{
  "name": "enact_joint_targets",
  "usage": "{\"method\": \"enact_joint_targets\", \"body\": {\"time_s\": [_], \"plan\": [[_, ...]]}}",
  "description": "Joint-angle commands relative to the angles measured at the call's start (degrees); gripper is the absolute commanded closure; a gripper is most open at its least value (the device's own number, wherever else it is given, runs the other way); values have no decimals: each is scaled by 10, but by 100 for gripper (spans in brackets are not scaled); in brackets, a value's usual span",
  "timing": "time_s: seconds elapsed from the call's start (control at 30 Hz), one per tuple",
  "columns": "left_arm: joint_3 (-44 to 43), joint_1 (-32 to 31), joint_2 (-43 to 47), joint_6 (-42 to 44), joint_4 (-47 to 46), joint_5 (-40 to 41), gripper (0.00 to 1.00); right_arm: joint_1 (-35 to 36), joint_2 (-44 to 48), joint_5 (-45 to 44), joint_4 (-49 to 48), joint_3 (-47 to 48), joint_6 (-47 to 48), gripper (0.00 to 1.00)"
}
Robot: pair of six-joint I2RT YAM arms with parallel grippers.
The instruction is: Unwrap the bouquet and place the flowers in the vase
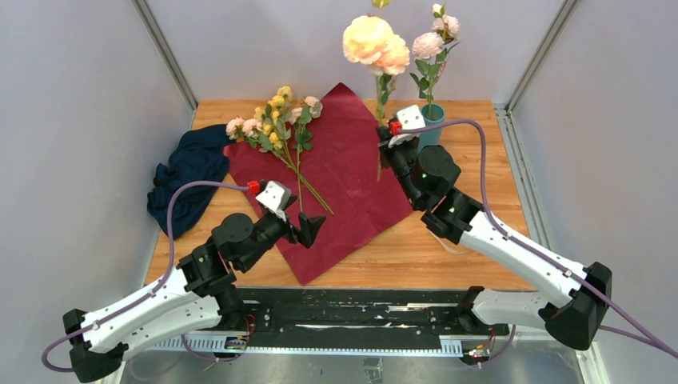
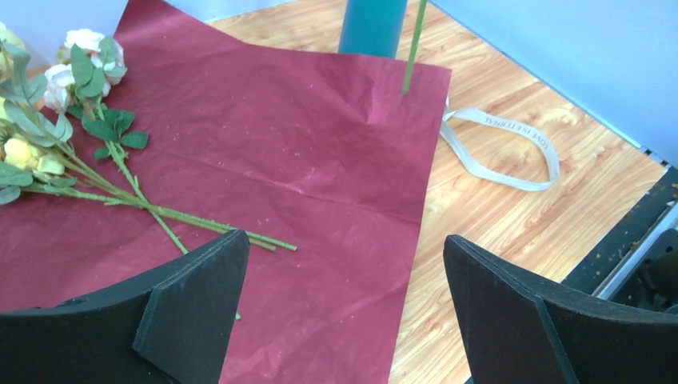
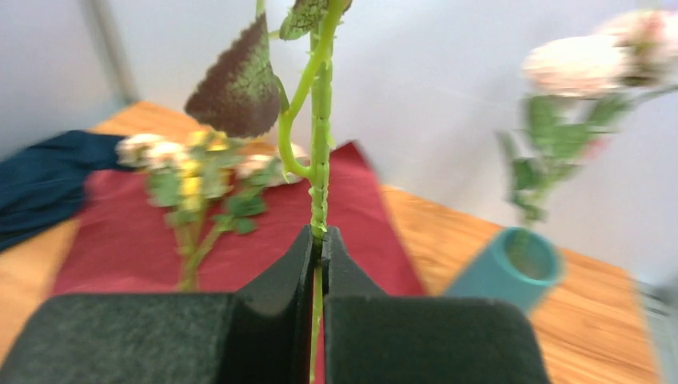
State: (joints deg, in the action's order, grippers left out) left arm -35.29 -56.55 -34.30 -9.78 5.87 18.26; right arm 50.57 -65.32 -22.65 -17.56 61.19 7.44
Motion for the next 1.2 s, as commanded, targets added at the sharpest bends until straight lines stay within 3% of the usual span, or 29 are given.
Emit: {"method": "enact_joint_targets", "body": {"time_s": [0.0, 0.17, 0.63, 0.8, 0.97, 1.17], "plan": [[24, -4, 9, 6, -24, 19, 0, -50, -8, -116, -58, 14, 128, 100], [46, -4, 20, 21, -55, 30, 0, -155, -32, -55, -45, 65, 110, 100], [108, -3, 32, 11, -116, 127, 0, -256, -165, 40, -66, 186, 120, 100], [125, -4, 39, 22, -125, 147, 0, -310, -206, 88, -72, 221, 78, 100], [124, -4, 3, 26, -132, 185, 0, -331, -231, 118, -57, 270, 68, 100], [119, -4, -47, 17, -152, 177, 0, -342, -235, 138, -40, 302, 64, 100]]}}
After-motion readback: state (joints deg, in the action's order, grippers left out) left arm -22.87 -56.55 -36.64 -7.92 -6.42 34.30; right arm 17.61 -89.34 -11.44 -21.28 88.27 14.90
